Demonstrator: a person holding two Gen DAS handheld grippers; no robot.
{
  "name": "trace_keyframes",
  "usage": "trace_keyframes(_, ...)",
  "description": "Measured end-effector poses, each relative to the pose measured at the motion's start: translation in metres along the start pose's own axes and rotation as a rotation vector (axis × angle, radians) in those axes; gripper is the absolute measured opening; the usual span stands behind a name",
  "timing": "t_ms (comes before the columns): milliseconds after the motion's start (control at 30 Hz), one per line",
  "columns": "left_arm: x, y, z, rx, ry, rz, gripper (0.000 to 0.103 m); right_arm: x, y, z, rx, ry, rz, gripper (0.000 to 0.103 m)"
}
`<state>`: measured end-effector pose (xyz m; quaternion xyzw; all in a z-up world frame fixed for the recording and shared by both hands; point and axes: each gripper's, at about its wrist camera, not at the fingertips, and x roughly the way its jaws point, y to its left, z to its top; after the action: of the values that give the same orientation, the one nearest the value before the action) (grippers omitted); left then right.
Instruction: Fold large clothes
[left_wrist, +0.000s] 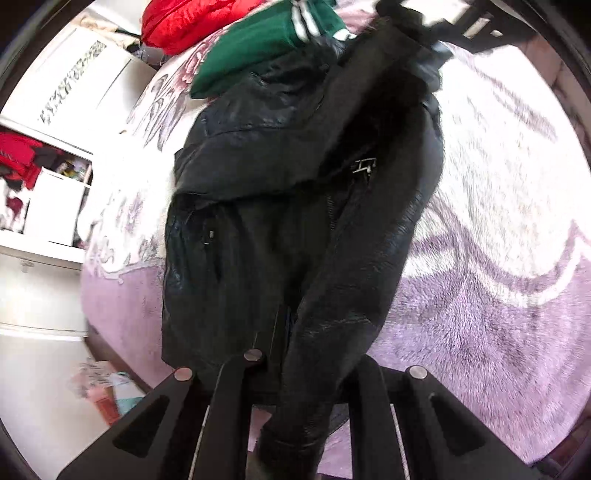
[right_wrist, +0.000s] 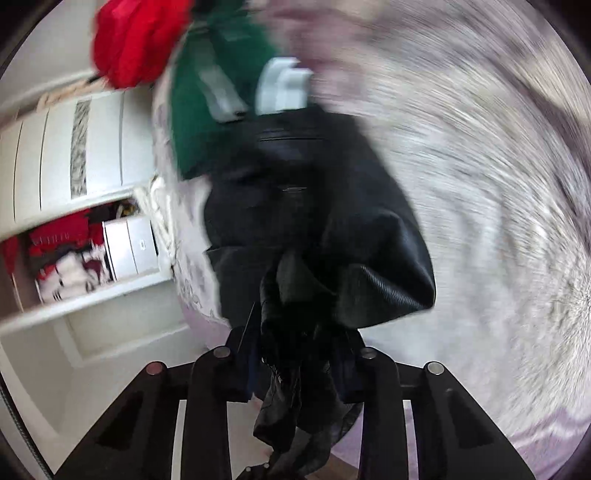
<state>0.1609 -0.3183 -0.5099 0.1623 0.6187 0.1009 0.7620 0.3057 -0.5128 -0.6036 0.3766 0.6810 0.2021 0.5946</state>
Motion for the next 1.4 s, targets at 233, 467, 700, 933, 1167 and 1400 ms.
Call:
trace_keyframes(233,-0.001,0.122,-0.007,-0.167,0.004,-0.168,0.008,0.080,0.185,-0.006,-0.196,0.045,-0.135,0.028)
trace_keyframes(467,0.107,0.243,-0.024,-0.451,0.141,-0.463,0.014,0.268,0.295,-0.009,-0.354,0.133,-0.435,0.026)
trace_keyframes(700,0.215,0.307,-0.068,-0.754,0.295,-1.047,0.025,0.303,0.295,-0.013,-0.239,0.283,-0.272,0.033)
trace_keyframes(933,0.175,0.287,-0.062,-0.527,0.278,-1.022,0.057,0.234,0.290,-0.044,-0.299,0.223,-0.373,0.051)
trace_keyframes(1167,0.184,0.288,-0.070,-0.545,0.314,-0.846,0.103,0.313,0.218,-0.085,-0.193,0.391,-0.381,0.051)
trace_keyframes(1400,0.173,0.293,-0.079,-0.565,0.309,-0.678,0.103,0.348,0.180,-0.085,-0.064,0.405,-0.249,0.052)
